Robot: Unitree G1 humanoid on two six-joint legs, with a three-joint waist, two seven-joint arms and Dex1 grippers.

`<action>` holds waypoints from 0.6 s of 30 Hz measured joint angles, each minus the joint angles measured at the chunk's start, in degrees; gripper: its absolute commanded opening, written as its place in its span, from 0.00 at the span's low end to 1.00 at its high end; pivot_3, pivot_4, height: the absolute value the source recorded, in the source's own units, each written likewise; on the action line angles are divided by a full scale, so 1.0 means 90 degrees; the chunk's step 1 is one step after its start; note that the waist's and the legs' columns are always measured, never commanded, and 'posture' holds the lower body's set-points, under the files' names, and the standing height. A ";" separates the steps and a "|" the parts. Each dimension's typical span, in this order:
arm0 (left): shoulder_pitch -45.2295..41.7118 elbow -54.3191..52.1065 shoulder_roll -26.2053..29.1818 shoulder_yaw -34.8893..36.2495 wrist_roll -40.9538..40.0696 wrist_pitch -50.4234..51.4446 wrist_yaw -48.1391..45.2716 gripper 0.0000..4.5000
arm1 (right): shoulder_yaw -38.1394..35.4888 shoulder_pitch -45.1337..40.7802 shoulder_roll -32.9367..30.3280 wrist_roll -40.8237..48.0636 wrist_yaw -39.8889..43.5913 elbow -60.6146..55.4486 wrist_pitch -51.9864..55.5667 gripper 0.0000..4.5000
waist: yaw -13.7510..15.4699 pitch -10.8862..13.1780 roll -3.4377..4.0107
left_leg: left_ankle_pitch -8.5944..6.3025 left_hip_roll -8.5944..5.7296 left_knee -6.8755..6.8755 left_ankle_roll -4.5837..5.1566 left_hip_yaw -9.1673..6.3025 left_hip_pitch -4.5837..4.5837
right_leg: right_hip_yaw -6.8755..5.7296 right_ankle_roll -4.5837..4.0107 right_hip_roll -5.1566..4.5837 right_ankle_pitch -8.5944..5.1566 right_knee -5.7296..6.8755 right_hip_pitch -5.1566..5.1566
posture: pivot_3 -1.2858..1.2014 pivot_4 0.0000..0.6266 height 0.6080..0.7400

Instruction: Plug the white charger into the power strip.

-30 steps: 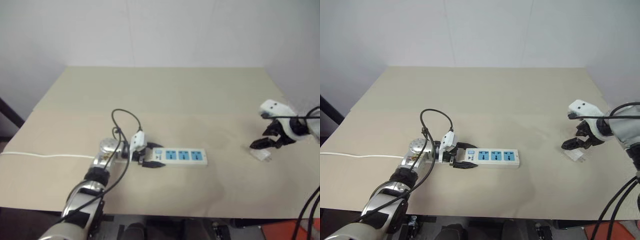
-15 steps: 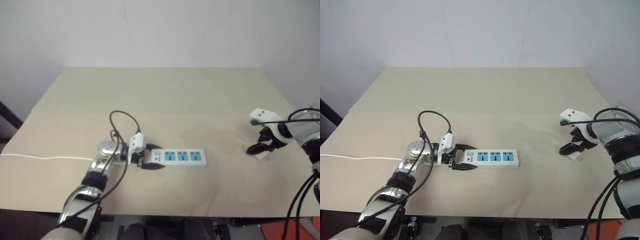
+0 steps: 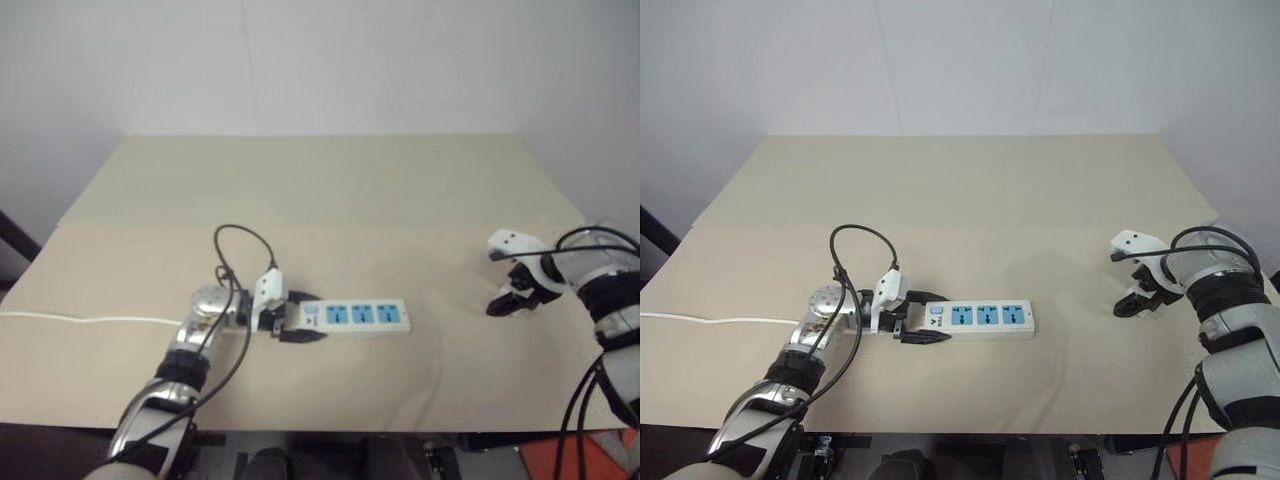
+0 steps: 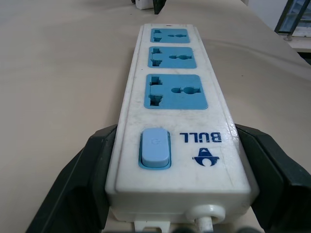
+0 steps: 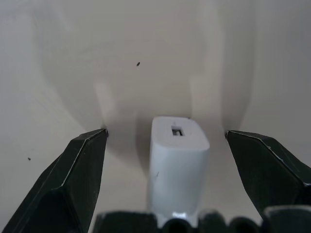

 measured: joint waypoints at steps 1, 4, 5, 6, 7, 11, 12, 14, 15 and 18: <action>0.0022 -0.0038 0.0012 -0.0005 -0.0003 0.0007 0.0012 0.73 | -0.0010 -0.0035 0.0043 -0.0032 -0.0003 0.0085 -0.0058 1.00 | -0.0002 0.0000 0.0000 | 0.0000 0.0001 0.0000 0.0000 -0.0001 0.0000 | 0.0000 0.0000 0.0001 0.0000 0.0000 0.0000 | 0.52 0.24 1.00; 0.0072 -0.0103 0.0030 -0.0015 -0.0011 0.0010 0.0029 0.73 | -0.0028 -0.0108 0.0116 -0.0100 0.0001 0.0283 -0.0198 1.00 | -0.0010 -0.0001 0.0001 | 0.0000 0.0001 -0.0001 0.0000 -0.0001 0.0002 | 0.0000 -0.0001 0.0001 0.0000 0.0001 0.0003 | 0.52 0.24 1.00; 0.0087 -0.0123 0.0043 -0.0017 -0.0012 0.0014 0.0034 0.73 | -0.0046 -0.0122 0.0143 -0.0133 0.0003 0.0337 -0.0232 1.00 | -0.0011 -0.0001 0.0001 | 0.0000 0.0001 0.0000 0.0000 -0.0001 0.0004 | 0.0000 -0.0001 0.0001 0.0001 0.0001 0.0006 | 0.52 0.24 1.00; 0.0092 -0.0133 0.0057 -0.0020 -0.0012 0.0021 0.0036 0.73 | -0.0059 -0.0141 0.0171 -0.0165 0.0004 0.0385 -0.0259 1.00 | -0.0012 -0.0002 0.0001 | 0.0000 0.0000 0.0000 0.0000 -0.0001 0.0007 | 0.0000 -0.0001 0.0001 0.0000 0.0000 0.0009 | 0.52 0.24 1.00; 0.0096 -0.0142 0.0068 -0.0025 -0.0013 0.0032 0.0038 0.73 | -0.0073 -0.0160 0.0198 -0.0200 0.0004 0.0434 -0.0288 0.96 | -0.0013 -0.0002 0.0001 | 0.0000 0.0000 0.0000 0.0000 -0.0001 0.0010 | 0.0001 -0.0001 0.0001 0.0001 0.0000 0.0011 | 0.52 0.24 1.00; 0.0101 -0.0161 0.0074 -0.0033 -0.0015 0.0063 0.0048 0.73 | -0.0148 -0.0186 0.0245 -0.0216 0.0027 0.0550 -0.0367 0.73 | -0.0020 -0.0003 0.0002 | 0.0000 0.0000 0.0000 0.0000 -0.0001 0.0013 | 0.0001 -0.0001 0.0001 0.0001 0.0001 0.0014 | 0.52 0.24 1.00; 0.0101 -0.0162 0.0075 -0.0037 -0.0015 0.0065 0.0051 0.73 | -0.0165 -0.0188 0.0263 -0.0224 0.0031 0.0569 -0.0382 0.65 | -0.0021 -0.0004 0.0002 | 0.0000 0.0000 0.0000 0.0001 -0.0002 0.0013 | 0.0001 -0.0001 0.0001 0.0001 0.0001 0.0015 | 0.52 0.24 1.00; 0.0101 -0.0163 0.0075 -0.0044 -0.0016 0.0064 0.0058 0.73 | -0.0210 -0.0188 0.0281 -0.0251 0.0031 0.0592 -0.0405 0.50 | -0.0022 -0.0004 0.0002 | 0.0000 0.0000 0.0000 0.0001 -0.0002 0.0013 | 0.0001 -0.0001 0.0001 0.0001 0.0001 0.0016 | 0.52 0.24 1.00; 0.0101 -0.0164 0.0075 -0.0047 -0.0016 0.0064 0.0059 0.73 | -0.0228 -0.0188 0.0289 -0.0264 0.0030 0.0595 -0.0407 0.42 | -0.0023 -0.0005 0.0002 | 0.0000 0.0000 0.0000 0.0000 -0.0002 0.0013 | 0.0001 -0.0001 0.0001 0.0001 0.0001 0.0017 | 0.52 0.24 1.00; 0.0098 -0.0164 0.0076 -0.0056 -0.0015 0.0063 0.0063 0.73 | -0.0254 -0.0193 0.0307 -0.0275 0.0039 0.0592 -0.0406 0.25 | -0.0024 -0.0005 0.0002 | 0.0000 0.0000 0.0000 0.0001 -0.0002 0.0014 | 0.0001 -0.0001 0.0001 0.0001 0.0001 0.0017 | 0.52 0.24 1.00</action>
